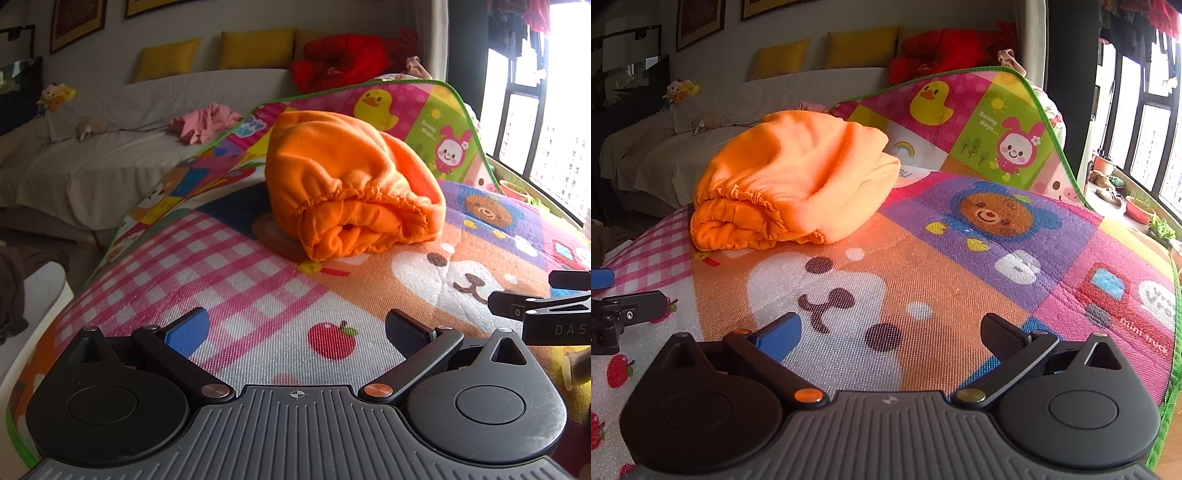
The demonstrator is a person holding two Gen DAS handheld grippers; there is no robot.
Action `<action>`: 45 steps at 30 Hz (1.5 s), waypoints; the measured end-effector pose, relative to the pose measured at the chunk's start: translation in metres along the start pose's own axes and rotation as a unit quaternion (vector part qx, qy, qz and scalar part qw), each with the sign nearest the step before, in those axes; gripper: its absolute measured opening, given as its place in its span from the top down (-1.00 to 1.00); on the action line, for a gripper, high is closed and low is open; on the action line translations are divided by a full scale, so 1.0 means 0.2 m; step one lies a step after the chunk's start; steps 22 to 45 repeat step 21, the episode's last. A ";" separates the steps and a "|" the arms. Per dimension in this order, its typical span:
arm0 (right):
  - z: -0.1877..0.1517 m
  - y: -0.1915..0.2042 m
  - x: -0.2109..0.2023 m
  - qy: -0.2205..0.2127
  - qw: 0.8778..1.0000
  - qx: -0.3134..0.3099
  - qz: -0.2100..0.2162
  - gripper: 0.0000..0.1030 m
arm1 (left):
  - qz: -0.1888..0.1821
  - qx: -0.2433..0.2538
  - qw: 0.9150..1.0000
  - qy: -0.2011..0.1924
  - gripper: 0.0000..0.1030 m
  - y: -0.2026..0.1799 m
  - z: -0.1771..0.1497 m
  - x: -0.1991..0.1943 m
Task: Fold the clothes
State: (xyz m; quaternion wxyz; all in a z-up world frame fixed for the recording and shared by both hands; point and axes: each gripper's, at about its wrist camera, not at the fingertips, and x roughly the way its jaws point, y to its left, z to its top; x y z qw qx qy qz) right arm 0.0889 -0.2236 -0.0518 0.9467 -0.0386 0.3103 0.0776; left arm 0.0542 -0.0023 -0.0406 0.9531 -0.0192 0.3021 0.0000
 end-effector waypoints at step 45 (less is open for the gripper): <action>0.00 0.01 -0.01 -0.002 1.000 -0.002 -0.006 -1.00 | 0.000 0.031 0.999 -0.017 -1.00 -0.04 -0.01 -0.02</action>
